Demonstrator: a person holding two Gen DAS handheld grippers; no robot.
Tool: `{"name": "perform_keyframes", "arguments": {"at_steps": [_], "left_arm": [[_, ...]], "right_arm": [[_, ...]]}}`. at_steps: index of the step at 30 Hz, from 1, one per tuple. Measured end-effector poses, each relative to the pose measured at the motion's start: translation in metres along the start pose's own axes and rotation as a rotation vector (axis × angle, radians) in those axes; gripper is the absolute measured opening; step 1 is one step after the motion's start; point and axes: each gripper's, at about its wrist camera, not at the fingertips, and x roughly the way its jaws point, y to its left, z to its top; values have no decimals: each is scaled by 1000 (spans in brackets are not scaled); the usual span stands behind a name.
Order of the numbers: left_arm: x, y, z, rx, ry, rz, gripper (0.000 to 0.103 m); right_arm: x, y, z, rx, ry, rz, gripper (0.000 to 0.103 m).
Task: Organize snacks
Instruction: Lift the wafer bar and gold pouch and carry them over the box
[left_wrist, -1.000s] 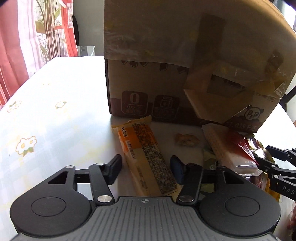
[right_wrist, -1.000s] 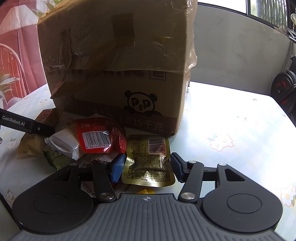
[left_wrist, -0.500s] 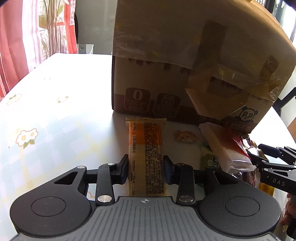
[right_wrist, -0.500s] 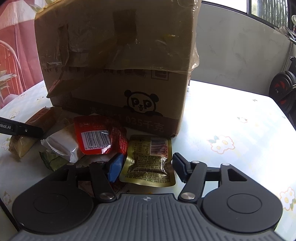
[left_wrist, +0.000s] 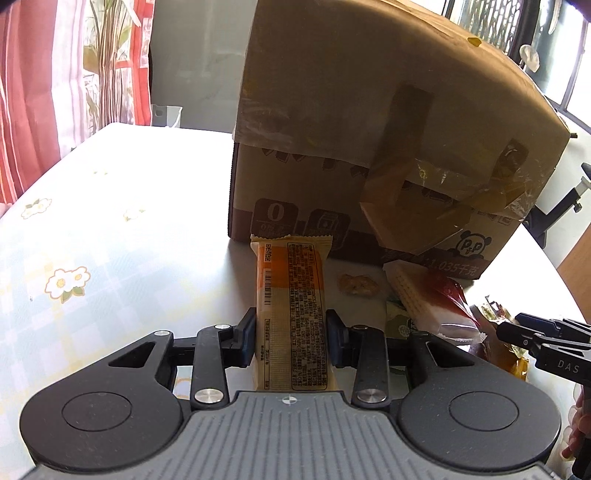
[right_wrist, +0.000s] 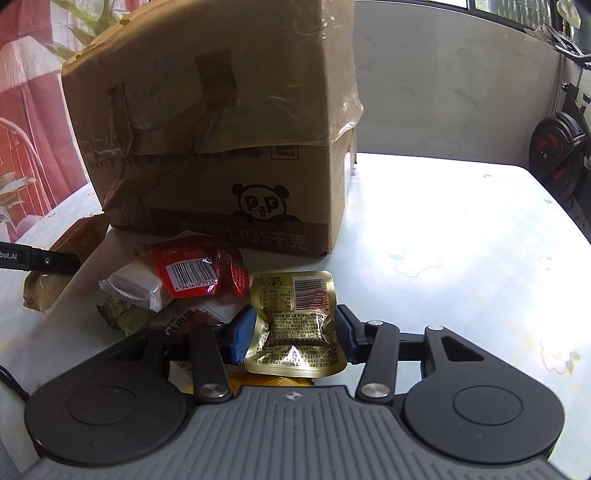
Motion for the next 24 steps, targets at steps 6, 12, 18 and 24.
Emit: {"name": "perform_keyframes", "arguments": {"at_steps": [6,12,18,24], "left_arm": [[-6,-3,4,2,-24,-11,39],[-24,-4,12,38,-82,-19,39],[-55,-2,24,52,-165,-41,39],[-81,-9,58,91,-271,-66,39]], "right_arm": [[-25,-4,1,18,-56,17,49],[-59,1,12,11,-138,54,49],[-90,12,37,-6,-241,99,49],[-114,24,77,-50,-371,154,49]]}}
